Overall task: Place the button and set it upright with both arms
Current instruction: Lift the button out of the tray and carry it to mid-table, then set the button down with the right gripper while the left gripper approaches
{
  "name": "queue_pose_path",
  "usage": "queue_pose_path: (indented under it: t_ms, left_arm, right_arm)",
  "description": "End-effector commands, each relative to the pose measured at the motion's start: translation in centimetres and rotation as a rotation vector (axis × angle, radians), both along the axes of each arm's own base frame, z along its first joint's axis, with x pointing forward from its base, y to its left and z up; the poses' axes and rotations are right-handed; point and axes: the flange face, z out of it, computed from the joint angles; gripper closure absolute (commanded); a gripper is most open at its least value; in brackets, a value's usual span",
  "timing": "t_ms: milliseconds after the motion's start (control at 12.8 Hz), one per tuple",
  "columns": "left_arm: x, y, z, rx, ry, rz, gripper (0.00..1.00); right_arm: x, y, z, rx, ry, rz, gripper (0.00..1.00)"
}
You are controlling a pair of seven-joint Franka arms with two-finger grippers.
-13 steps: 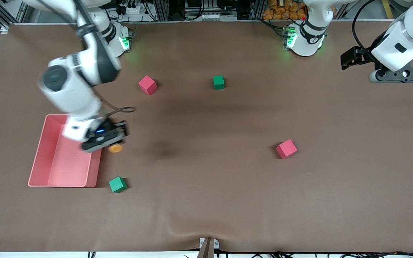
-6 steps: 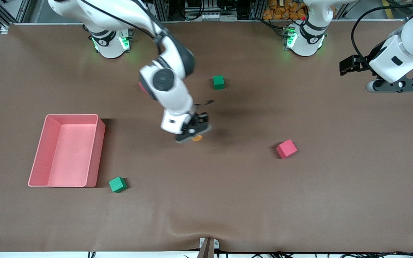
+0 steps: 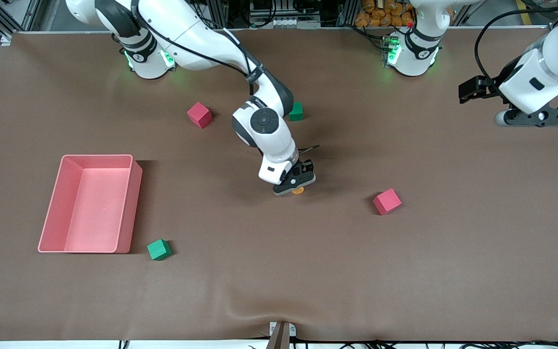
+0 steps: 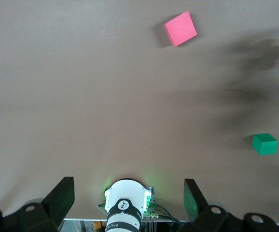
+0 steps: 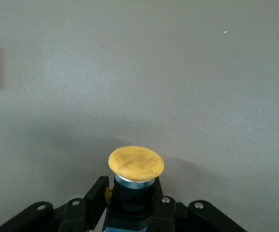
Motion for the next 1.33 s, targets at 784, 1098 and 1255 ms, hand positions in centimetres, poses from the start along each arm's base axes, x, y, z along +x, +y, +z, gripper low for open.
queue_pose_path:
  t_ms: [784, 1098, 1255]
  left_arm:
    - [3.6, -7.9, -11.9, -0.019, 0.222, -0.135, 0.0]
    - [4.7, -10.4, -14.4, -0.301, 0.341, -0.081, 0.0]
    - [5.4, -10.6, -14.7, -0.344, 0.368, 0.001, 0.0]
  right_arm:
    - [4.6, -5.3, 4.9, -0.059, -0.008, -0.116, 0.0]
    - [8.5, -15.6, 10.5, -0.078, -0.028, -0.122, 0.0]
    - [9.3, -21.3, 14.7, -0.113, 0.032, -0.178, 0.0]
